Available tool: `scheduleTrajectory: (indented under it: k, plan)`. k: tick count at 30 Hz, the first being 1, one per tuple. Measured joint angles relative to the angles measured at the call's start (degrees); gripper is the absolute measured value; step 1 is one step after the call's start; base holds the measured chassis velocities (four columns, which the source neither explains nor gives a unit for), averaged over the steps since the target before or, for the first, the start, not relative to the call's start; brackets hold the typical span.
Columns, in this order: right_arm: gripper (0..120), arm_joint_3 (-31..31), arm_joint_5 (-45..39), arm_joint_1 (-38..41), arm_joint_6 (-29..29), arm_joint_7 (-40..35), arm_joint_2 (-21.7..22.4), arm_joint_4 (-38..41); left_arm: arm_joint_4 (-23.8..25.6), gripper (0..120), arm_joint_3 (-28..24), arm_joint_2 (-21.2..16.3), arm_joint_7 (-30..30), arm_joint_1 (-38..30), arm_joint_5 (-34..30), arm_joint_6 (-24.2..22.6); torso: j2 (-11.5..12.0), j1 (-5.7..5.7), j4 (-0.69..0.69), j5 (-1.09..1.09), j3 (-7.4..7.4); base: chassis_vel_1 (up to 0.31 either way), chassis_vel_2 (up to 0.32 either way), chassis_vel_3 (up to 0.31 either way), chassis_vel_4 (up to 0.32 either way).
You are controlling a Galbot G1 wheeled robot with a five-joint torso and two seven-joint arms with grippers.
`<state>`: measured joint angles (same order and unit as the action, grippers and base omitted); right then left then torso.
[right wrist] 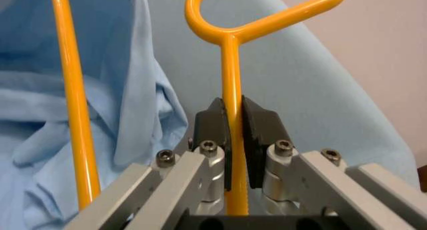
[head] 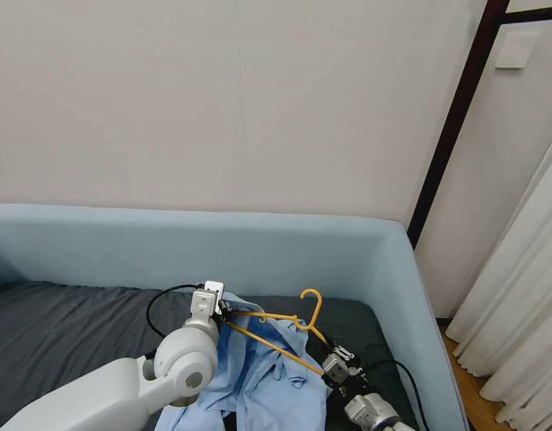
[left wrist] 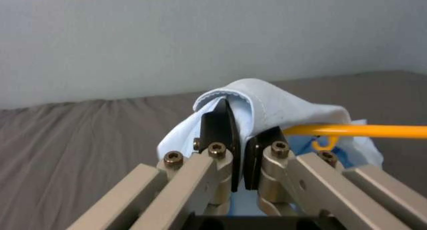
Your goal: Pick up the clothes from the sofa and hang them on the clothes hanger.
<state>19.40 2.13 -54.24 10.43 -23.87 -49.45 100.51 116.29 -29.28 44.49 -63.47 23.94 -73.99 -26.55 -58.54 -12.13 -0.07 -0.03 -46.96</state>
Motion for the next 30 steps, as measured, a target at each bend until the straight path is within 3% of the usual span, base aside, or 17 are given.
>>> scheduleTrajectory:
  k: [8,15,20,30]
  plan:
    - [5,3.18,-0.89,5.92,1.79,-1.82,-2.54,-1.29,-3.01,1,-4.69,6.71,-5.82,-8.42,-3.58,-0.18,0.0,0.0,0.01,0.0,0.0,0.0,0.0,0.0,0.0]
    - [5,4.68,-0.58,8.83,2.02,-1.96,-3.39,-2.78,-3.21,1,-6.25,8.8,-8.23,-10.56,-4.92,-0.47,0.0,0.0,-0.01,0.01,0.0,0.0,0.0,0.0,0.0]
    - [5,9.32,-1.03,15.69,2.54,-1.83,-5.59,-6.4,-4.17,1,-7.22,13.53,-12.28,-11.96,-6.24,-0.89,0.0,-0.01,0.0,0.0,-0.01,0.0,0.0,0.0,0.0]
    - [5,11.25,-2.26,19.58,0.76,-0.1,-5.95,-7.47,-3.72,1,-8.63,14.99,-14.75,-9.84,-5.14,-2.36,0.0,0.0,-0.01,0.0,0.0,0.0,0.0,0.0,0.0]
